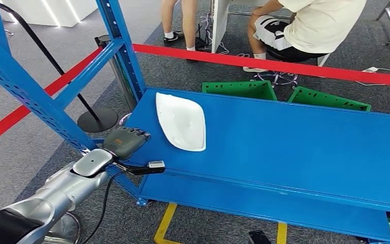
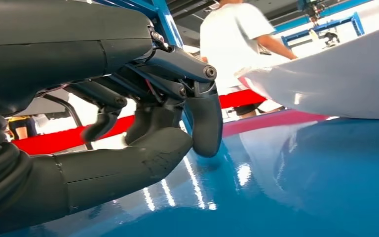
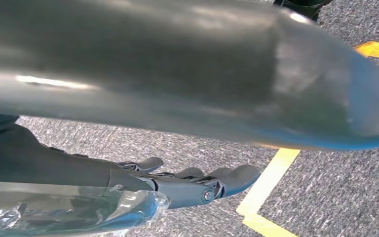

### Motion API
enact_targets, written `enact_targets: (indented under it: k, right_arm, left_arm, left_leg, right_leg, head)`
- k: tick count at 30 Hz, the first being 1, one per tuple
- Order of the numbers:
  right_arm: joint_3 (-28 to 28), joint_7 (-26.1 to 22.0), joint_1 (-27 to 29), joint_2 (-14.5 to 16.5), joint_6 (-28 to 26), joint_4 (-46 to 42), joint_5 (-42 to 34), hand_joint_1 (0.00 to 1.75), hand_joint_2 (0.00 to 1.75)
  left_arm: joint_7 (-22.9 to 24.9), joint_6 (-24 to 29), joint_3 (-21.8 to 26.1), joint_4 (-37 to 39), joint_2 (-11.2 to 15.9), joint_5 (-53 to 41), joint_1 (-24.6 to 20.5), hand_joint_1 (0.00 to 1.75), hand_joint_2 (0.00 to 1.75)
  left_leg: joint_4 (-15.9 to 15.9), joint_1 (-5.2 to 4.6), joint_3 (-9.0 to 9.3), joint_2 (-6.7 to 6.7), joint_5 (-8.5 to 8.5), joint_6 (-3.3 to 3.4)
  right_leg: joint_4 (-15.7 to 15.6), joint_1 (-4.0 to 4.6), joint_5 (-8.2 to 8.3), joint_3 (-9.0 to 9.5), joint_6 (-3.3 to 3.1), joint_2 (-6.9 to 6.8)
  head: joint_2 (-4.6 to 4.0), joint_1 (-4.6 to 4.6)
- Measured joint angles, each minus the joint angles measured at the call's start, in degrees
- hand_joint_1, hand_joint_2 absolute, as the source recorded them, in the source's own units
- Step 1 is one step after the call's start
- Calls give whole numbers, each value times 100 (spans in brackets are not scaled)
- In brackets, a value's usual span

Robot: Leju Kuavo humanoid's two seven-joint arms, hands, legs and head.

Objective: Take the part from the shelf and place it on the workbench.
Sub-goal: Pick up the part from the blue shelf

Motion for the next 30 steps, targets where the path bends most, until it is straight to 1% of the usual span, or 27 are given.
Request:
enact_targets:
  k: [2,4,7,11,30]
  right_arm:
    - [0,11,18,-1,1,1,20,0,0]
    - [1,-23,72,-2,0,2,38,0,0]
    - [1,-99,181,-3,-8,3,46,0,0]
    - [0,-113,226,-6,-9,4,55,0,0]
    - [0,-86,224,-12,-7,7,121,0,0]
  left_arm:
    - [332,74,-48,1,52,-332,-25,0,175]
    - [590,162,-117,2,170,-608,-99,0,175]
    - [504,209,-175,1,344,-604,-196,0,175]
    - [489,242,-230,-2,435,-622,-234,0,175]
    - [533,273,-285,0,445,-667,-284,0,175]
  left_leg:
    - [0,1,0,0,0,0]
    - [0,1,0,1,0,0]
    - [0,2,1,4,0,-1]
    - [-1,6,3,13,0,-1]
    - [-1,15,6,13,0,-2]
  right_leg:
    - [0,0,0,-2,0,0]
    - [0,1,0,-3,0,3]
    - [0,2,0,-4,-1,9]
    - [0,7,1,-7,-1,19]
    - [1,16,1,-2,-3,19]
  head:
    - [0,1]
    - [0,1]
    - [0,0]
    - [0,0]
    - [0,0]
